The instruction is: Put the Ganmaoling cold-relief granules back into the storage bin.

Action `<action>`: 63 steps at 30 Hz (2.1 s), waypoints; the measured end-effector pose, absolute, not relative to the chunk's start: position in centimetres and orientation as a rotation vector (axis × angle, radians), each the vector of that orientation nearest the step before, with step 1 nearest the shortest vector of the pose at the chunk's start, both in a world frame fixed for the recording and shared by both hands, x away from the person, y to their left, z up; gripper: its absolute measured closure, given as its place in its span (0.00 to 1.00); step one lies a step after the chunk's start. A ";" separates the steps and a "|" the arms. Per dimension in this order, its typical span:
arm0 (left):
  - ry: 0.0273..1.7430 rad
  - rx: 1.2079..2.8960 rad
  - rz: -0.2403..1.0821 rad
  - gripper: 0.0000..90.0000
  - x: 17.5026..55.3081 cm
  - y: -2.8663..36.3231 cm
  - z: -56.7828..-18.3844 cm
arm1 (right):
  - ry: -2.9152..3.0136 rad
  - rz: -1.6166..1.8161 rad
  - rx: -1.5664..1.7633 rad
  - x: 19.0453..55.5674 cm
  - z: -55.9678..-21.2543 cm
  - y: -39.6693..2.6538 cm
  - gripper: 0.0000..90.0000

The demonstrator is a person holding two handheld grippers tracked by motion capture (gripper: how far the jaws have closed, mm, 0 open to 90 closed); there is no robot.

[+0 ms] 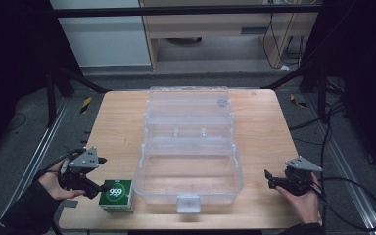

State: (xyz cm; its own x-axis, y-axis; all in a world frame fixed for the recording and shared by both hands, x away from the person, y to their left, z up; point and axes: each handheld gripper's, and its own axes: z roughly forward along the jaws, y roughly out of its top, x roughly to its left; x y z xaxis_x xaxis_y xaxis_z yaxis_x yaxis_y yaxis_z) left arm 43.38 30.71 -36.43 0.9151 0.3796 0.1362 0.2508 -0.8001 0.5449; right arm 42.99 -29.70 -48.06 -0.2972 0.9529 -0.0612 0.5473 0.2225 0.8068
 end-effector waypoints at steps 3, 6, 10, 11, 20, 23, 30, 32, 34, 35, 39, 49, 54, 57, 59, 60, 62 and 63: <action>0.432 2.560 0.314 0.14 43.3 30.6 -36.6 | 1.939 0.926 1.378 43.0 -48.1 -29.7 0.05; 0.411 2.587 0.300 0.13 43.2 30.3 -36.8 | 1.944 0.922 1.379 43.0 -48.1 -29.6 0.04; 0.377 2.627 0.280 0.11 43.2 30.0 -37.2 | 1.949 0.921 1.378 43.0 -48.2 -29.6 0.04; 0.370 2.635 0.274 0.10 43.2 29.9 -37.2 | 1.951 0.918 1.377 43.0 -48.2 -29.6 0.04; 0.321 2.692 0.232 0.09 43.1 29.2 -37.8 | 1.960 0.914 1.372 43.1 -48.3 -29.6 0.04; 0.306 2.715 0.218 0.09 43.2 29.0 -38.1 | 1.965 0.913 1.370 43.1 -48.3 -29.5 0.04; 0.276 2.755 0.187 0.08 43.3 28.5 -38.8 | 1.974 0.906 1.369 43.1 -48.4 -29.5 0.04; 0.266 2.767 0.178 0.08 43.3 28.3 -38.9 | 1.974 0.904 1.368 43.1 -48.4 -29.5 0.04; 0.259 2.772 0.166 0.08 43.3 28.2 -39.1 | 1.975 0.901 1.367 43.1 -48.4 -29.5 0.04; 0.256 2.775 0.163 0.08 43.3 28.2 -39.2 | 1.977 0.901 1.368 43.1 -48.5 -29.5 0.04; 0.247 2.782 0.144 0.07 43.4 28.0 -39.6 | 1.983 0.897 1.368 43.2 -48.5 -29.4 0.03; 0.219 2.809 0.118 0.05 43.9 27.4 -40.4 | 1.992 0.887 1.364 43.2 -48.7 -29.4 0.03; 0.215 2.824 0.103 0.04 44.1 27.1 -41.0 | 1.996 0.885 1.366 43.2 -48.7 -29.4 0.03; 0.220 2.824 0.089 0.04 44.1 27.1 -41.3 | 1.999 0.882 1.366 43.3 -48.7 -29.4 0.03; 0.220 2.828 0.086 0.04 44.1 27.1 -41.6 | 2.001 0.880 1.363 43.3 -48.8 -29.4 0.03; 0.214 2.831 0.087 0.04 44.1 27.1 -41.7 | 2.003 0.877 1.361 43.3 -48.8 -29.4 0.03; 0.216 2.832 0.078 0.04 44.1 27.0 -42.0 | 2.006 0.879 1.361 43.3 -48.8 -29.3 0.03; 0.217 2.835 0.074 0.05 44.1 27.0 -42.2 | 2.008 0.875 1.361 43.3 -48.8 -29.4 0.03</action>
